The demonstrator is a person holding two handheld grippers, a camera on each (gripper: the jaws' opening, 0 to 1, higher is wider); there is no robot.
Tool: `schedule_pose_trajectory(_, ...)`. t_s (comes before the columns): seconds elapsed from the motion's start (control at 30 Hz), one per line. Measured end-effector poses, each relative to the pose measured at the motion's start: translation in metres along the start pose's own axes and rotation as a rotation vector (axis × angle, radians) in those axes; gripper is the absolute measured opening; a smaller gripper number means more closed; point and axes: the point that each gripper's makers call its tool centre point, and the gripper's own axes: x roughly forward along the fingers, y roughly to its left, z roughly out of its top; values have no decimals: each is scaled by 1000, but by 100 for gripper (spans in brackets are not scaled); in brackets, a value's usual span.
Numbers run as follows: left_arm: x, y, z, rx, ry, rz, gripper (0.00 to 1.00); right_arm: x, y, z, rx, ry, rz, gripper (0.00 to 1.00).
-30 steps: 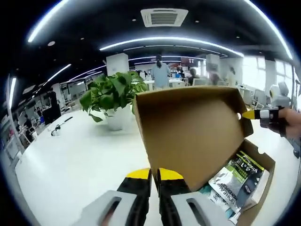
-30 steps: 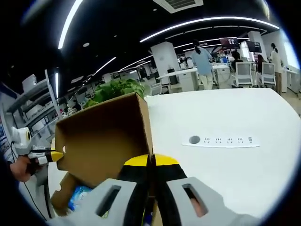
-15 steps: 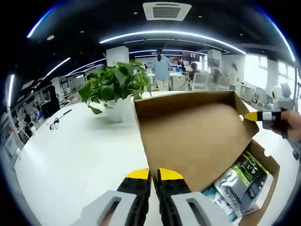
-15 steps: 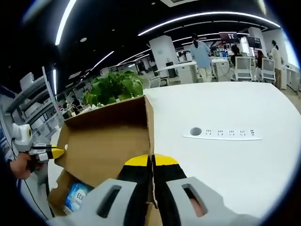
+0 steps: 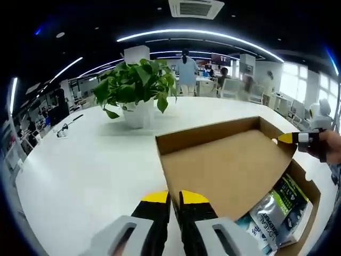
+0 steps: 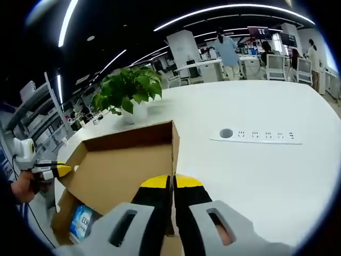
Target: Operate the shoe box by opening the lid, removing the specified soft item, and placing it in the target area until the item is outside and the box remains undamaged.
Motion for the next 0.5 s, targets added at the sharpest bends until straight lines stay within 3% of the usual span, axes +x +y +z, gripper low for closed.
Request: schedule_pose_trajectory(0.5, 10, 0, -9, -23, 43, -8, 8, 8, -6, -15, 34, 48, -15, 3)
